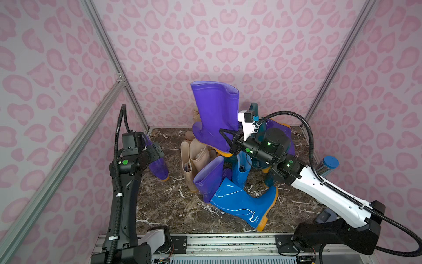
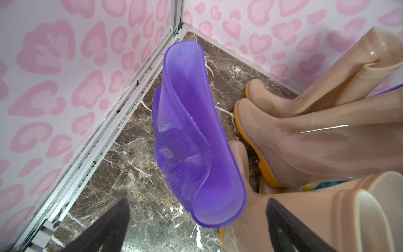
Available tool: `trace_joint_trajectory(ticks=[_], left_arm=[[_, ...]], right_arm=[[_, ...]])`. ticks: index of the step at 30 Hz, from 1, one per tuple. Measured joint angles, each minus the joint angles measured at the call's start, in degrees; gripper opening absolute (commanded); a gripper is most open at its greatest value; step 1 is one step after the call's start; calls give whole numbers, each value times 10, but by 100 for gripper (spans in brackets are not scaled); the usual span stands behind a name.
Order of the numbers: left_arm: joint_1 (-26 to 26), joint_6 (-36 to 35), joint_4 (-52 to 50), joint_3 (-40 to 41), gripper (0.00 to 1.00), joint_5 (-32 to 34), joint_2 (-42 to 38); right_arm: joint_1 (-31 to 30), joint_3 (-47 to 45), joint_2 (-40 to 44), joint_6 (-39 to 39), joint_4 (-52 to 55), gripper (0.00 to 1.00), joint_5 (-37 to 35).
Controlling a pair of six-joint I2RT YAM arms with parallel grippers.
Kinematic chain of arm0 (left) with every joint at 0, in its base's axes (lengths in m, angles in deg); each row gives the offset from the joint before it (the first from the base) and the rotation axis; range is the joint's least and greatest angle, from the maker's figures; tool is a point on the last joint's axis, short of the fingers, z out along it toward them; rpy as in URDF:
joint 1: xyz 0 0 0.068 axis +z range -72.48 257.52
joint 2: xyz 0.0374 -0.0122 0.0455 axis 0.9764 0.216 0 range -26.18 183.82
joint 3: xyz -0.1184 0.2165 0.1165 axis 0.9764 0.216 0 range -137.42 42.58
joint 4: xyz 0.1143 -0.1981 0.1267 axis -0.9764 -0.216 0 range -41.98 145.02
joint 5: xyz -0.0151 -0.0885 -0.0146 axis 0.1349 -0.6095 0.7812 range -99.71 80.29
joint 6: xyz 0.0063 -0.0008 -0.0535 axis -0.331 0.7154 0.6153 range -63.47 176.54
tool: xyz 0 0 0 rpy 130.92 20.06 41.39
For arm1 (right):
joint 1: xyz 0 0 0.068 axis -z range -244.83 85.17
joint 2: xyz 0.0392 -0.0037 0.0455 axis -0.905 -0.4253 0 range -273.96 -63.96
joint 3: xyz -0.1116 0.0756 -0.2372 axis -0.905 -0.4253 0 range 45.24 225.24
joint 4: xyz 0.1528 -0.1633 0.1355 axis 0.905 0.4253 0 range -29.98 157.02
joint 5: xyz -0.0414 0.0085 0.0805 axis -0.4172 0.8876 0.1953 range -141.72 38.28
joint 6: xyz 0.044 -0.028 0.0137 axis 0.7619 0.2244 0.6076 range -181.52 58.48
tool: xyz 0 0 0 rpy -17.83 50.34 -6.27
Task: Match and arrange rain boots in pairs
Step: Adjust the rain boot at the center of the board, then pair a pair of rain boots at the center of the board.
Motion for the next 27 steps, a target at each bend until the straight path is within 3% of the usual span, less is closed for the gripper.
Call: trace_joint_trajectory(ticks=[4,5,7,22,27], left_arm=[[-1,-9,2,23,42,14,-6],[-1,-13,2,27,25,19,-9],[-1,-19,1,32,3,33,-14],[17,-110,2,7,2,137,11],[32,-123,12,15,2,190,5]], right_arm=[[-30,12,-28,25,-5,0,-32],[-34,13,-33,30,-6,0,-39],[-41,16,-41,38,-4,0,-52],[-76,75,-109,54,-24,0,-73],[-98,102,-144,70,-23,0,-120]])
